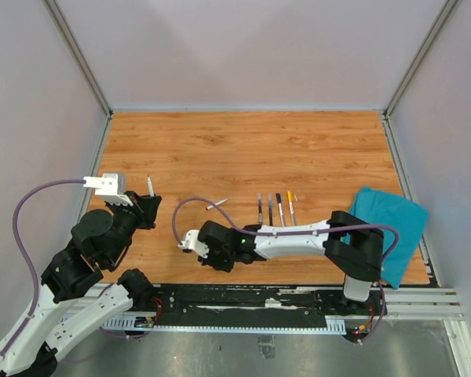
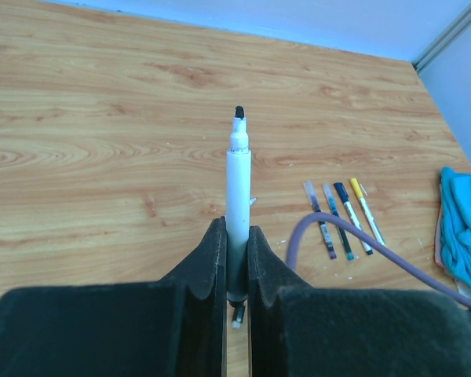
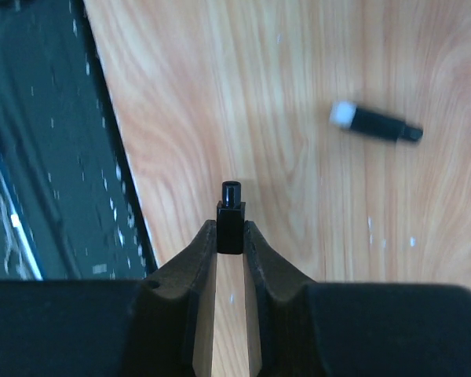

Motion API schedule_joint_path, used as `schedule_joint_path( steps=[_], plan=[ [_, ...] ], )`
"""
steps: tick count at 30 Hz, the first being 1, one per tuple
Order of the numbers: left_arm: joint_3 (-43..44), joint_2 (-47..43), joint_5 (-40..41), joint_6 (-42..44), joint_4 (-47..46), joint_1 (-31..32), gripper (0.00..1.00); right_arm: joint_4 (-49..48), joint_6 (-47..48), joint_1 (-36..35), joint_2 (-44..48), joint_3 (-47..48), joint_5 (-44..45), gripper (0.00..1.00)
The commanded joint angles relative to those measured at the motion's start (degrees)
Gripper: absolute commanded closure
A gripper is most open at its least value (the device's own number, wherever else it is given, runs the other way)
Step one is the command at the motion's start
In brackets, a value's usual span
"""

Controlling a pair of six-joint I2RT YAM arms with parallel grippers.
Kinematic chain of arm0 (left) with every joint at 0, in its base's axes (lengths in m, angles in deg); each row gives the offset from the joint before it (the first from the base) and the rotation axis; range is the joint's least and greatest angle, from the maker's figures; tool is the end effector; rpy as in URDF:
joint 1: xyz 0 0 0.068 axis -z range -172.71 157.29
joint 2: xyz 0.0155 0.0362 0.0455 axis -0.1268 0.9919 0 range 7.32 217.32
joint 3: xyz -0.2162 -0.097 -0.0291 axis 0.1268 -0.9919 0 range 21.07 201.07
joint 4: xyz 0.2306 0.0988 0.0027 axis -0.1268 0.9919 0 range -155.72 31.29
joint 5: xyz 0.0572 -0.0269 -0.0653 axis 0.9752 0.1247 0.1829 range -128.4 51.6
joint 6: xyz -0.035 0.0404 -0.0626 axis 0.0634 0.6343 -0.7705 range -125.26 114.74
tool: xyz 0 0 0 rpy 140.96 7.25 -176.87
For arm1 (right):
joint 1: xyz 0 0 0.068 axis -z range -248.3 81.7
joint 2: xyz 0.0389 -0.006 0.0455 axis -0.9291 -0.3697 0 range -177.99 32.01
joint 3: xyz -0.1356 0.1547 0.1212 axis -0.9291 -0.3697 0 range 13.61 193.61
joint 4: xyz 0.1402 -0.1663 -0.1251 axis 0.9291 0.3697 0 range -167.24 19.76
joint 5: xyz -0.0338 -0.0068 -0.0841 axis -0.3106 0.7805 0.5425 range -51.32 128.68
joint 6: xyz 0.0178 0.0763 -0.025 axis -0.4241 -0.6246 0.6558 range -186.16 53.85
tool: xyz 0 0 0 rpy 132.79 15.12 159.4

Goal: Insert the pens into the pen caps
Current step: Adjust the pen cap at the center of the board.

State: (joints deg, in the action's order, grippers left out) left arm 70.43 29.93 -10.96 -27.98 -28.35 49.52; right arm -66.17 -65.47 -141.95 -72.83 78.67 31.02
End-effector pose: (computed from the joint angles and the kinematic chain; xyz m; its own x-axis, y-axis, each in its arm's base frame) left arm 0.1153 -0.0601 0.3348 -0.2266 -0.2572 -0.9394 0.1883 0.9347 -0.3014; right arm 0.1001 0.3750 0.1186 -0.2066 -0.7464 -0.6326 -0.9772 0.1894 0.0958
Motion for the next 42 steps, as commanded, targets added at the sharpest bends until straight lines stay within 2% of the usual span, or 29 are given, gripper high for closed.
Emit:
schedule_joint_path(
  steps=[1, 8, 18, 20, 22, 24, 26, 28, 33, 42],
  plan=[
    [-0.3, -0.3, 1.1, 0.8, -1.8, 0.2, 1.0, 1.0, 5.0, 0.6, 7.8, -6.6, 2.0, 0.94],
    [-0.4, -0.1, 1.0, 0.9, -1.9, 0.2, 1.0, 3.4, 8.8, 6.8, 15.1, -14.3, 0.3, 0.94],
    [-0.5, -1.0, 1.4, 0.7, -1.8, 0.2, 1.0, 7.8, 14.6, 7.4, 11.2, -12.7, -1.2, 0.92],
    [-0.5, -1.0, 1.4, 0.7, -1.8, 0.2, 0.99, 7.8, 14.9, 7.5, 10.9, -12.4, -0.6, 0.8],
    [-0.5, -0.9, 1.4, 0.7, -1.9, 0.2, 1.0, 7.6, 14.8, 7.7, 11.2, -12.4, -0.5, 0.73],
    [-0.5, -0.8, 1.4, 0.7, -1.9, 0.2, 0.99, 6.4, 14.0, 7.9, 12.5, -12.9, -1.1, 0.59],
    [-0.6, -0.7, 1.4, 0.7, -1.9, 0.2, 1.0, 5.2, 12.5, 8.0, 14.3, -13.7, -1.2, 0.52],
    [-0.6, -0.7, 1.3, 0.7, -1.9, 0.2, 1.0, 4.2, 9.9, 8.1, 16.1, -14.3, 0.1, 0.49],
    [-0.6, -0.7, 1.3, 0.7, -1.9, 0.2, 0.99, 1.5, -4.2, 8.0, 20.7, -16.3, 7.2, 0.46],
    [-0.7, -0.8, 1.6, 0.7, -1.9, 0.2, 0.99, -3.1, -37.8, 7.8, 29.3, -22.6, 18.4, 0.44]
  ],
)
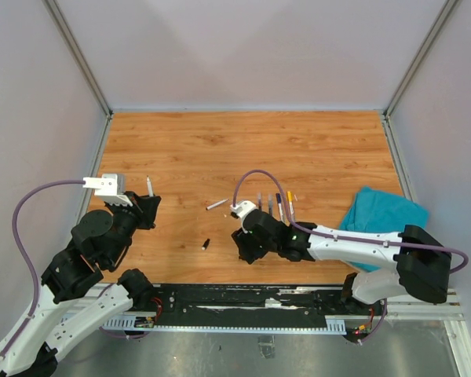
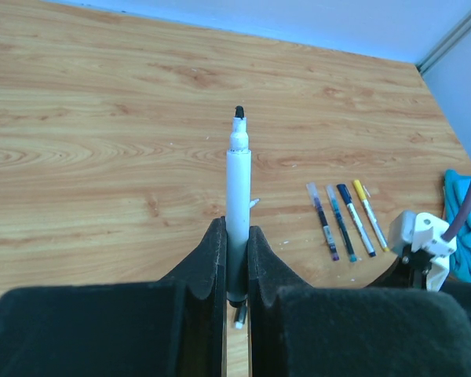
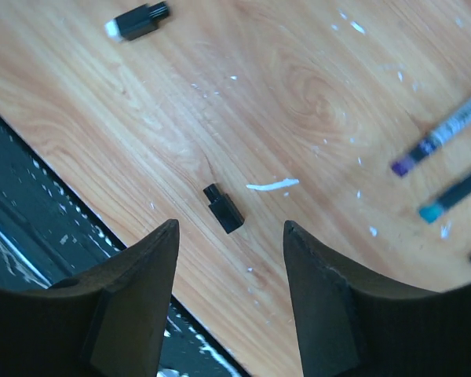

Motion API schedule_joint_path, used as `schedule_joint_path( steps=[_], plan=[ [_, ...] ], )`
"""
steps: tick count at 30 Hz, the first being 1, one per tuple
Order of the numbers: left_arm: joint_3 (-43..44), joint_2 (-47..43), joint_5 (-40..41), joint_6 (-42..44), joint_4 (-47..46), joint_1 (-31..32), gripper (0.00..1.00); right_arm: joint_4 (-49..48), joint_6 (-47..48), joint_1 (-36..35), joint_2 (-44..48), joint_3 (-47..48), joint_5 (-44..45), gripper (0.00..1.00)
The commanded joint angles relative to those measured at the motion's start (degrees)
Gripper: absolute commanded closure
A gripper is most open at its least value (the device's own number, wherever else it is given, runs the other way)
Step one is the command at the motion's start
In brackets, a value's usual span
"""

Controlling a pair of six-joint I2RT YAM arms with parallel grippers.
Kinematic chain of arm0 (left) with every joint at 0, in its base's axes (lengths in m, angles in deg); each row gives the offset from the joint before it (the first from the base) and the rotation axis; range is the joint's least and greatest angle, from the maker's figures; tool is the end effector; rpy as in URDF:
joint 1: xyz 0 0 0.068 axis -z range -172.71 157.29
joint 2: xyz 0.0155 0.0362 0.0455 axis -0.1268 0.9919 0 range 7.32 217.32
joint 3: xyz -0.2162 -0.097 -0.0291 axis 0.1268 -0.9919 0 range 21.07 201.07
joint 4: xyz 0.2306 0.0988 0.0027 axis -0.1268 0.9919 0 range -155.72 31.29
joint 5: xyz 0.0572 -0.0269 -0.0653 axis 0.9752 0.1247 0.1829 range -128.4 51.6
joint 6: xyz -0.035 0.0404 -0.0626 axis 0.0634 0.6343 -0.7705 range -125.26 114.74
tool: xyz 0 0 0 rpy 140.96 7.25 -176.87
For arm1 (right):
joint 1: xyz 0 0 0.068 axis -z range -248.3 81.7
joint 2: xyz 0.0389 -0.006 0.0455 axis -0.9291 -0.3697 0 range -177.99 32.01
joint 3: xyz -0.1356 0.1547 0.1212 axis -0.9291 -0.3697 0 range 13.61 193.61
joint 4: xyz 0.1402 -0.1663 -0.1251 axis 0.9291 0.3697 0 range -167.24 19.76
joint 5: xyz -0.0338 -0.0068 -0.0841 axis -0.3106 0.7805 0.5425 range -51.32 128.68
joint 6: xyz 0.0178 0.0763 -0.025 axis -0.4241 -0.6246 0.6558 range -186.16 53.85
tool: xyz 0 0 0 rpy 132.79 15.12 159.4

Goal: Insert the pens into the pen caps
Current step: Adjust the pen cap at the center of the board.

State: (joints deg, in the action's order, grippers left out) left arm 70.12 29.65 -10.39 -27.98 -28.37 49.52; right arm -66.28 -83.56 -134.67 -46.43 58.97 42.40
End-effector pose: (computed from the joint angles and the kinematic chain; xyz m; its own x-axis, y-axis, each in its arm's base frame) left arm 0.1152 -0.0592 0.3337 -0.2230 -0.2580 -0.9400 0.1795 0.9370 -0.2998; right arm 0.1274 0.2796 0.1591 -0.5337 -0.4752 -0.6995 -0.7712 0.6130 0.1720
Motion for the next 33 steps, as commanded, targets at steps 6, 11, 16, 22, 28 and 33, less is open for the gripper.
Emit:
schedule_joint_path(
  steps=[6, 11, 16, 22, 28, 33],
  plan=[
    [-0.5, -1.2, 1.3, 0.5, -1.9, 0.2, 1.0, -6.8, -33.2, -0.9, 6.7, -6.7, 14.3, 0.37],
    [-0.5, -1.3, 1.4, 0.6, -2.0, 0.3, 1.0, 3.1, -44.0, -1.3, 4.5, -2.1, 20.8, 0.35],
    [-0.5, -1.4, 1.4, 0.5, -1.9, 0.2, 1.0, 15.0, -54.5, -1.8, -0.8, 4.4, 23.8, 0.33],
    [-0.5, -1.2, 1.2, 0.7, -2.1, 0.3, 1.0, 21.7, -61.0, -2.5, -6.5, 10.0, 23.0, 0.32],
    [-0.5, -1.2, 1.3, 0.7, -2.1, 0.2, 0.99, 29.3, -62.8, -2.9, -14.4, 17.9, 20.8, 0.32],
    [-0.6, -1.4, 1.3, 0.7, -2.0, 0.2, 0.99, 33.2, -62.3, -4.2, -19.6, 22.8, 19.2, 0.33]
  ],
)
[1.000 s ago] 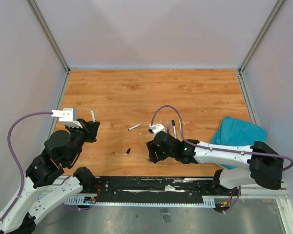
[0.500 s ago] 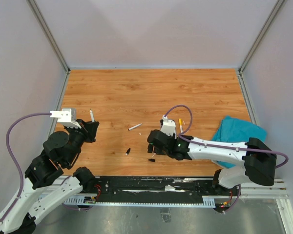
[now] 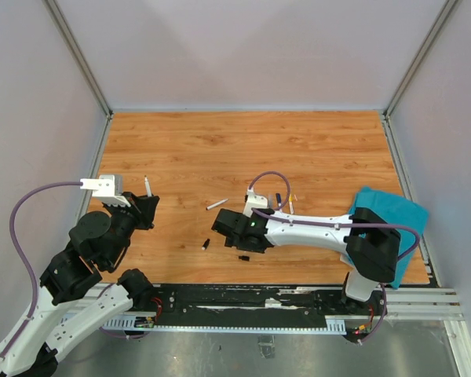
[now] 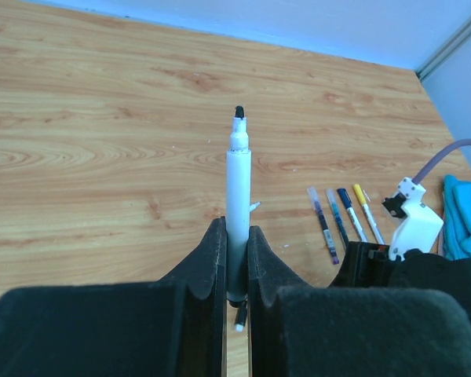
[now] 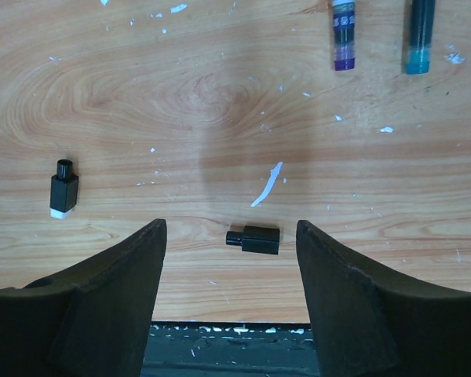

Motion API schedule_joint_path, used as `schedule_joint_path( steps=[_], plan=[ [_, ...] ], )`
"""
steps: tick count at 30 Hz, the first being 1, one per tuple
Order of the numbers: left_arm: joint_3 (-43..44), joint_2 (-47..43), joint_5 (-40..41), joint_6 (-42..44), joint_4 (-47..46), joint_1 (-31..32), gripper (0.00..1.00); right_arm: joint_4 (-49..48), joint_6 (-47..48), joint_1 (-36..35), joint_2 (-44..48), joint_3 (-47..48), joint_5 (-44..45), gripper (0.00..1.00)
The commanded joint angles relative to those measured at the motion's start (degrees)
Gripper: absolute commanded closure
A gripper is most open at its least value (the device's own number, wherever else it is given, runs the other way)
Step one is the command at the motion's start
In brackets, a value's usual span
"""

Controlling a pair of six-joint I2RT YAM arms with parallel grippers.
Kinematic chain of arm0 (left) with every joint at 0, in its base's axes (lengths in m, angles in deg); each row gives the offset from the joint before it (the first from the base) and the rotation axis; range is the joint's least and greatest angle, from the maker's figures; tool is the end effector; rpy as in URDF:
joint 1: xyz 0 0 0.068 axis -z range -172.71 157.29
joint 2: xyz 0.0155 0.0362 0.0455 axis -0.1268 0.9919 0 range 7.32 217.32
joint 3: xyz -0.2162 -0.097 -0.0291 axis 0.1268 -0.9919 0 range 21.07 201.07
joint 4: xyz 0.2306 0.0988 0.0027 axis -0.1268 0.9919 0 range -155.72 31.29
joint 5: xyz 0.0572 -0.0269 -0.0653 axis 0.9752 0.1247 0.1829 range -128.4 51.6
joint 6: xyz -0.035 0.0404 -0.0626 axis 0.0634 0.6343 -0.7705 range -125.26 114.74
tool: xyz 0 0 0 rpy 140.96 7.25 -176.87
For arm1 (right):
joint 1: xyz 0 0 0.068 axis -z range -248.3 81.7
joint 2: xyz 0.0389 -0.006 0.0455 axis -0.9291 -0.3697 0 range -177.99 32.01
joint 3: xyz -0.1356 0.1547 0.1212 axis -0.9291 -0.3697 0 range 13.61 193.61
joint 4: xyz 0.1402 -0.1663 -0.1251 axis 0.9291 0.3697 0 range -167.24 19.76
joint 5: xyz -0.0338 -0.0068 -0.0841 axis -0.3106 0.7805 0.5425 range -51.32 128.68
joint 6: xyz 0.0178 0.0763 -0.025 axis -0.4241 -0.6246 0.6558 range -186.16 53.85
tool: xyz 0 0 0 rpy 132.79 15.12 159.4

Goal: Insert the pens into the pen caps
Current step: Adjust the pen cap at the center of the board.

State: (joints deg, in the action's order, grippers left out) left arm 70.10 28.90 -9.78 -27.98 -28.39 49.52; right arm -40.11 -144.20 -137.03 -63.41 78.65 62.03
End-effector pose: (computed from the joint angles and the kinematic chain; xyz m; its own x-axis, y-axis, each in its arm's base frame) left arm 0.1133 -0.0566 0.3350 -0.2100 -0.2673 -0.9405 0.1730 0.9366 -0.3048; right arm 0.1451 0.2944 0.1455 -0.8526 0.2858 -0.4375 0.1621 0.9406 0.2984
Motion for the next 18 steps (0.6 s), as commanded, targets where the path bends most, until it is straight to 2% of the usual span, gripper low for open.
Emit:
schedule_joint_path(
  steps=[1, 18],
  plan=[
    [-0.6, -0.8, 0.7, 0.7, -1.9, 0.2, 0.99, 7.1, -1.7, -2.0, -3.0, 3.2, -0.7, 0.33],
    [-0.6, -1.0, 1.0, 0.5, -1.9, 0.2, 0.99, 4.1, -2.5, -1.9, -8.4, 2.5, -5.7, 0.37]
  ],
)
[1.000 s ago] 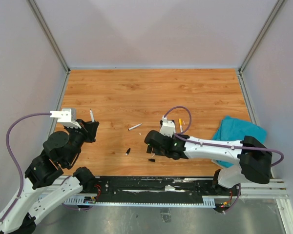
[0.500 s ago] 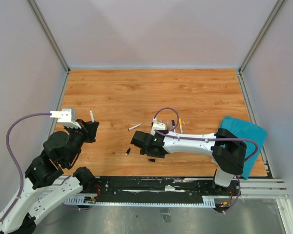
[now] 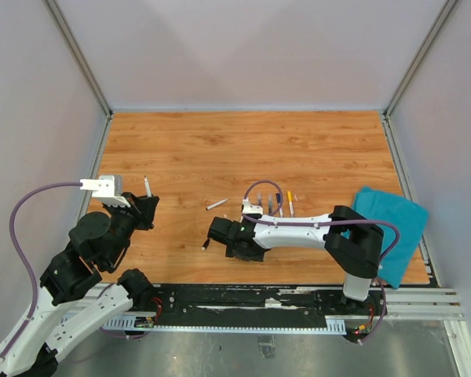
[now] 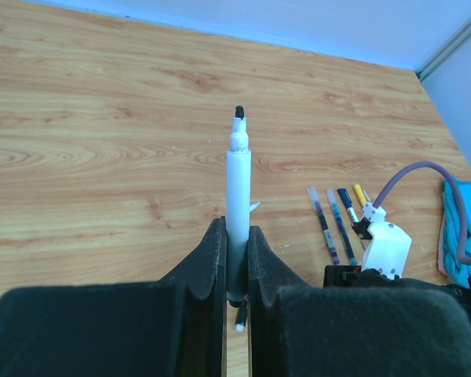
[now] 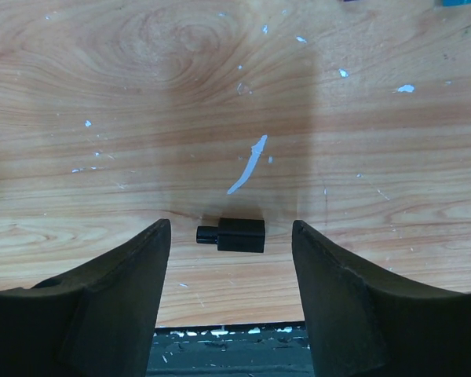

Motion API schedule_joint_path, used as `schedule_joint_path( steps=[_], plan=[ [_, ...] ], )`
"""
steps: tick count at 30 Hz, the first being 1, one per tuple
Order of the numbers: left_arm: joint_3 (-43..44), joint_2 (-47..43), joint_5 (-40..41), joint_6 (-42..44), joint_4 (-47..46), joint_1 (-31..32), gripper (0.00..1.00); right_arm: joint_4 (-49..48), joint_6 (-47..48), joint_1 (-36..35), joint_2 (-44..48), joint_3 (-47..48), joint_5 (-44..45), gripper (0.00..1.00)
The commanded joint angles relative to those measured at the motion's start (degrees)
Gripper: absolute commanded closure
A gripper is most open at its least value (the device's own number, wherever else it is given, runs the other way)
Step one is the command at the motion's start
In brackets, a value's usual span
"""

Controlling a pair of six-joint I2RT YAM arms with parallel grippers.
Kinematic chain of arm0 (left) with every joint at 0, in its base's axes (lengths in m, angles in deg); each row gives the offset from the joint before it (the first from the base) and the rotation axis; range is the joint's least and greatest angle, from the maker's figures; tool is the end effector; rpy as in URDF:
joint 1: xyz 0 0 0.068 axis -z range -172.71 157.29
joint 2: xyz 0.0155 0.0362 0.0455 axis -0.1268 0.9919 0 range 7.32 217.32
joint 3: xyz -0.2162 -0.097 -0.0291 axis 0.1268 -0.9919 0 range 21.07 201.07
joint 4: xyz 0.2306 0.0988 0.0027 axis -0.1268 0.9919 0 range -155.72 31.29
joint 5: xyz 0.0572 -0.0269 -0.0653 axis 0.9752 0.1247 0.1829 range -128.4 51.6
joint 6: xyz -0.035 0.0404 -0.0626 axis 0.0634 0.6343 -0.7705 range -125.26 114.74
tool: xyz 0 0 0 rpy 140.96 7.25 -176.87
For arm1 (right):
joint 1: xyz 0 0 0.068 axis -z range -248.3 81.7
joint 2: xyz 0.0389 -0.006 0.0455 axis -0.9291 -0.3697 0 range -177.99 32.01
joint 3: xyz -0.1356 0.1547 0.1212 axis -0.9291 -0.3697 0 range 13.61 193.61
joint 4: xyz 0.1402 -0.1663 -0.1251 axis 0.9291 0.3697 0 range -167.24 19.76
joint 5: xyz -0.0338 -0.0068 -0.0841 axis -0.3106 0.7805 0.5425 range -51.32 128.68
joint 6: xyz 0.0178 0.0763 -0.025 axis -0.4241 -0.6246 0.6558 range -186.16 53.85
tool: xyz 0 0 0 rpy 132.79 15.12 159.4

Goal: Insert the pens into the pen caps
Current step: Adjust the pen cap at the center of the board.

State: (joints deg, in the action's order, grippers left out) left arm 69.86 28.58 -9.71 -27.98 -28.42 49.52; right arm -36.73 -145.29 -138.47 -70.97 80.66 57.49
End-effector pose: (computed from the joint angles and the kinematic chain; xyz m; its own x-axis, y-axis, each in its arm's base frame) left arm 0.1129 -0.0560 0.3344 -0.2082 -0.2686 -0.9405 0.1723 0.9364 -0.3056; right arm 0.1333 0.3017 0.1099 -0.9115 0.2129 -0.3520 0.1609 0.9720 0.1713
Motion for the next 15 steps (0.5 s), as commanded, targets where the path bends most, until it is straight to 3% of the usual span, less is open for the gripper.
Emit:
schedule_joint_path(
  steps=[1, 15],
  plan=[
    [-0.4, -0.7, 0.9, 0.6, -1.9, 0.2, 0.99, 0.2, -1.4, -0.4, -1.0, 0.4, -1.4, 0.37],
    [-0.4, -0.7, 0.9, 0.5, -2.0, 0.2, 0.99, -0.3, -1.6, 0.0, -2.2, -0.4, -1.5, 0.5]
  ],
)
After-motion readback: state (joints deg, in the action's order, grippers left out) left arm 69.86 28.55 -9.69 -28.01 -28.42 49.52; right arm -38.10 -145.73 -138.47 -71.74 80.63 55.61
